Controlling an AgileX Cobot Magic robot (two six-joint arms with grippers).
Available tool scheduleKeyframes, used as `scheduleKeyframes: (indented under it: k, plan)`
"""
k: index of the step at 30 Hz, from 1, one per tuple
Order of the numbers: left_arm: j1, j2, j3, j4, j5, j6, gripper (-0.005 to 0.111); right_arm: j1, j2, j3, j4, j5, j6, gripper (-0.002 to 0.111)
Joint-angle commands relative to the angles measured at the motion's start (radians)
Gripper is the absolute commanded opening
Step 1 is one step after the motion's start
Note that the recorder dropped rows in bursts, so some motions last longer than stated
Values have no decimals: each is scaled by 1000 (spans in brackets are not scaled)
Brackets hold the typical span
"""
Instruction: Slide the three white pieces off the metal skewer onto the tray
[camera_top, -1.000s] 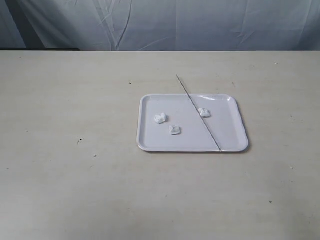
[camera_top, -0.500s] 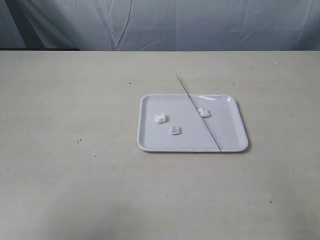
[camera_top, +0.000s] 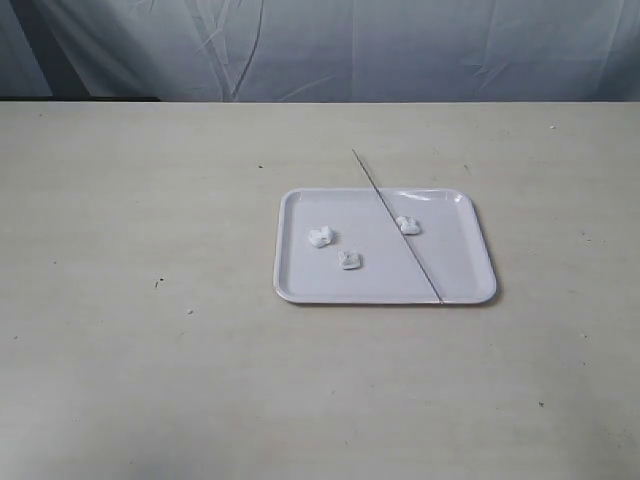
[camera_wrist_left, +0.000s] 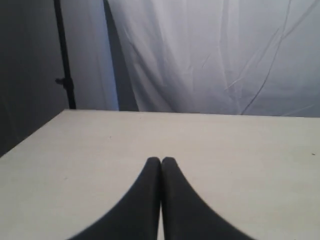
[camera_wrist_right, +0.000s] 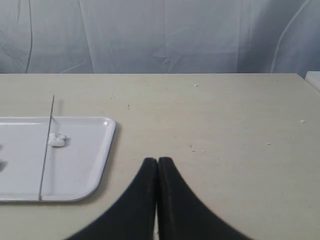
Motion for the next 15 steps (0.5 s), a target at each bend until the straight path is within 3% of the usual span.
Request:
scheduleKeyframes:
  k: [1,15]
  plan:
    - [-8,-108,4,-345,241,351,0,-4,-6,2,-11,-2,5,-1]
    - [-8,-108,4,-356,213,403,0,-4,-6,2,6,-3,5,-1]
